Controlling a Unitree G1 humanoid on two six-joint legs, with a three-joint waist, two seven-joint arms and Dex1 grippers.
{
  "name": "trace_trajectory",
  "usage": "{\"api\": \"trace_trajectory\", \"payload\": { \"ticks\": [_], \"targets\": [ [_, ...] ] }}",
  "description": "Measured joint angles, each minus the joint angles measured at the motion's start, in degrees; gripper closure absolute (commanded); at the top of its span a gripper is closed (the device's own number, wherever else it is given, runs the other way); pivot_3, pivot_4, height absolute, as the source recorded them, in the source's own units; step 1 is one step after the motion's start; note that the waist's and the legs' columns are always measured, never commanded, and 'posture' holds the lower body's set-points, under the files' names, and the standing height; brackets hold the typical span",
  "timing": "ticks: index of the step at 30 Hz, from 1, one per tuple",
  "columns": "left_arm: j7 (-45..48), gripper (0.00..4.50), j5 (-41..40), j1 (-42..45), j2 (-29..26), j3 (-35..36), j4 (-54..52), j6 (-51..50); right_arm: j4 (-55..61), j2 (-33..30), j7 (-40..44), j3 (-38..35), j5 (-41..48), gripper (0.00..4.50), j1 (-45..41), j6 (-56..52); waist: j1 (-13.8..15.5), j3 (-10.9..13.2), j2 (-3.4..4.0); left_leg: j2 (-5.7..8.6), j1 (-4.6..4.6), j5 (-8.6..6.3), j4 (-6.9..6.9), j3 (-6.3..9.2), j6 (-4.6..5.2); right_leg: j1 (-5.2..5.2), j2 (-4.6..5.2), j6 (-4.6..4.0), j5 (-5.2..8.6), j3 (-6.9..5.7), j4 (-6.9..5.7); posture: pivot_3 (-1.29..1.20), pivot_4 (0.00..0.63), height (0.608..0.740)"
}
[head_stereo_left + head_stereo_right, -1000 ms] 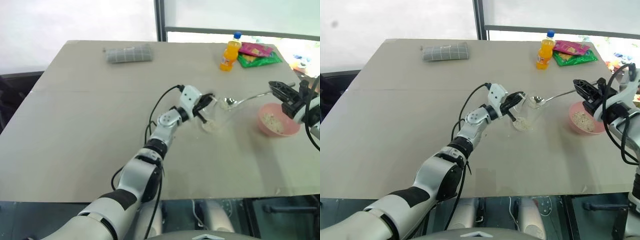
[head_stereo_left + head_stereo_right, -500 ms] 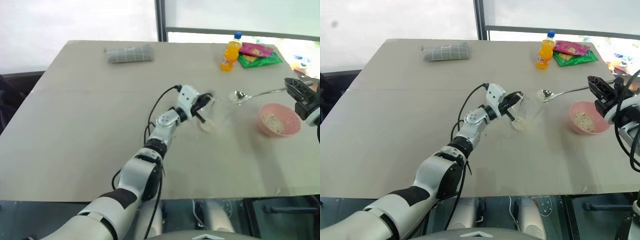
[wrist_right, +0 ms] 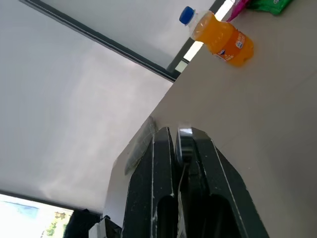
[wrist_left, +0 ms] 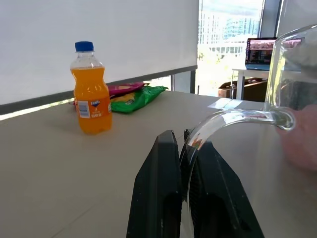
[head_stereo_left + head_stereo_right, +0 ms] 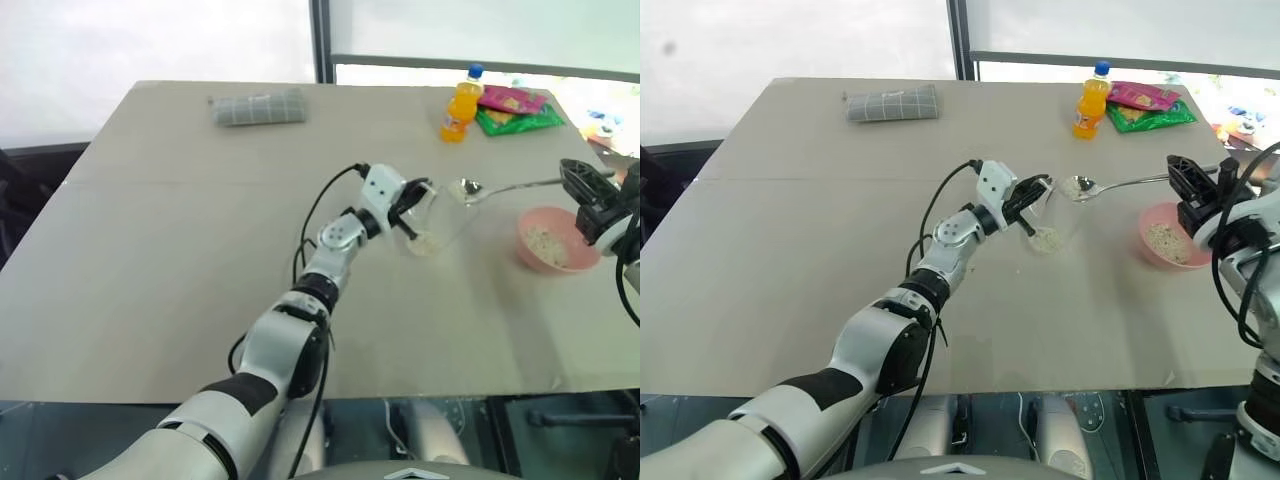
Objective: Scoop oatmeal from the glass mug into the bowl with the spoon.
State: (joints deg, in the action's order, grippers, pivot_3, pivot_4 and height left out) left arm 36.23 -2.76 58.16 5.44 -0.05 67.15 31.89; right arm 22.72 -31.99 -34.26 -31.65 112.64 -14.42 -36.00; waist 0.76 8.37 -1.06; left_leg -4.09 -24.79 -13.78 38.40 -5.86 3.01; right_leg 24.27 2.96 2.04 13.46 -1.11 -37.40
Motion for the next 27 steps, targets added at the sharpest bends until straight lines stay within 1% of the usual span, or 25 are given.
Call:
{"api": "trace_trajectory", "payload": {
  "ticks": [2,8,13,18,21,27],
  "targets": [
    [-0.4,4.46,0.3,0.0,0.0,0.0,0.2,0.3,0.3,0.5,-0.6,-0.1,0.0,4.50,0.0,0.3,0.0,0.0,0.00,0.00,0.00,0.00,0.00,0.00,0.00,0.00,0.00,0.00,0.00,0.00,0.01,0.00,0.150,0.740],
    [-0.5,4.46,0.4,0.0,-0.1,0.1,1.0,1.2,4.9,8.0,-4.7,-1.2,0.0,4.50,2.4,5.1,0.0,0.0,0.01,0.00,0.00,0.00,0.00,0.00,0.00,0.00,0.00,0.00,0.00,-0.01,0.00,0.00,0.150,0.740],
    [-0.5,4.46,0.4,0.0,-0.1,0.1,1.1,1.2,7.7,10.9,-6.0,-1.4,0.0,4.50,4.5,7.6,0.0,0.0,0.01,0.00,0.01,0.00,0.01,0.01,0.00,-0.01,0.00,0.00,0.00,-0.02,-0.02,0.00,0.150,0.740],
    [-0.8,4.46,0.4,0.0,0.1,0.1,1.5,1.2,9.1,13.9,-6.1,-0.9,0.0,4.50,5.8,9.6,-0.1,0.0,0.01,0.00,0.02,0.00,0.01,0.01,0.00,-0.01,0.00,0.00,0.00,0.00,-0.03,0.00,0.150,0.740],
    [-1.2,4.46,0.4,0.0,0.1,0.7,1.6,1.3,9.7,16.8,-6.0,-0.3,-0.1,4.50,6.1,11.2,-0.1,0.0,0.01,0.00,0.04,0.00,0.01,0.02,0.00,-0.01,-0.01,0.00,0.00,0.00,-0.07,0.00,0.150,0.740],
    [-1.4,4.46,0.4,0.0,0.1,1.4,1.6,1.3,9.7,18.2,-3.0,0.9,-0.2,4.50,7.2,11.3,0.0,0.0,0.01,0.00,0.03,0.00,0.01,0.02,0.00,-0.01,-0.01,0.00,0.00,0.01,-0.06,0.00,0.150,0.740]
  ]
}}
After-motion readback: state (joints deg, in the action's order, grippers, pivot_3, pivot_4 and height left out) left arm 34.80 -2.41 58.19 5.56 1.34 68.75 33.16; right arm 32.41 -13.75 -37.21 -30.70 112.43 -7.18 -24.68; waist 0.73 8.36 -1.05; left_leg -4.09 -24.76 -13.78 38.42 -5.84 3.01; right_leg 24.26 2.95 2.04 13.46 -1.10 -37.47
